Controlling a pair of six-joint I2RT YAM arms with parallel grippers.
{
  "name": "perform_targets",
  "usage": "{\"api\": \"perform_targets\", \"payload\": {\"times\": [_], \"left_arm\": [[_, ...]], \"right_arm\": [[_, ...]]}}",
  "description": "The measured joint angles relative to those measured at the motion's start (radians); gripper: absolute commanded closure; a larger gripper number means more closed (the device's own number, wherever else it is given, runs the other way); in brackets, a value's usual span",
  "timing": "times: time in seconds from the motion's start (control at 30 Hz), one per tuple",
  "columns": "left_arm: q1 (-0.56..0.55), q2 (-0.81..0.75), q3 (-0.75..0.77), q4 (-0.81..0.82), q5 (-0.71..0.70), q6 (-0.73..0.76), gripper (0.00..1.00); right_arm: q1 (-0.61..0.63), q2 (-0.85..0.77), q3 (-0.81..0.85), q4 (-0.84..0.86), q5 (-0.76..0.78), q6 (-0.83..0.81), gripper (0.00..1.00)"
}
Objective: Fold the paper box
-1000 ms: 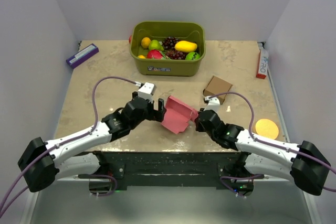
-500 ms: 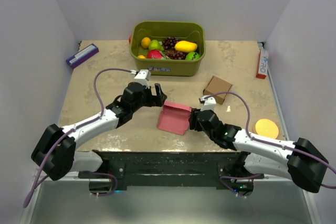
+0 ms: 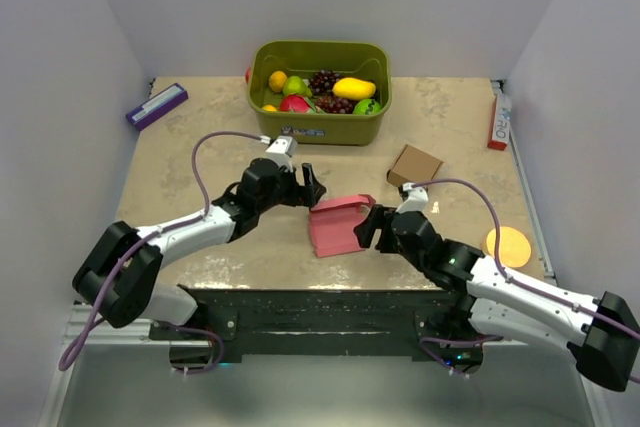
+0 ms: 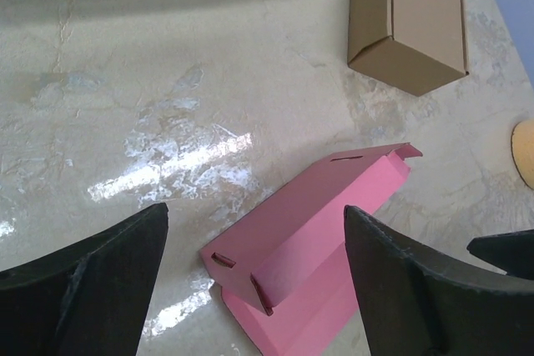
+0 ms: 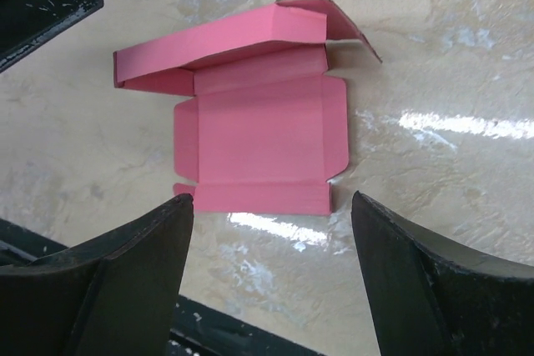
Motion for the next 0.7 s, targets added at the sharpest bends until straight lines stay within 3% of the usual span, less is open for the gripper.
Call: {"api": "perform_targets", "payload": {"times": [0.23,0.47,0.7], "left_arm": [[0.000,0.014,-0.010,-0.019,-0.016,-0.027,0.12],[0.000,-0.077,-0.138,-0.008,-0.035,-0.124,0.13],[0.000,-0.089,-0.176,0.038,-0.016,-0.189,0.19]], "right_arm": [[0.000,0.047,0.067,-0.078,-0.037,0.092,0.20],[-0.012,0.092,0.155,-0.124,-0.027,0.100,0.18],[-0.150,0.210,0.224,-0.095,-0.078,0.025,0.25]]}}
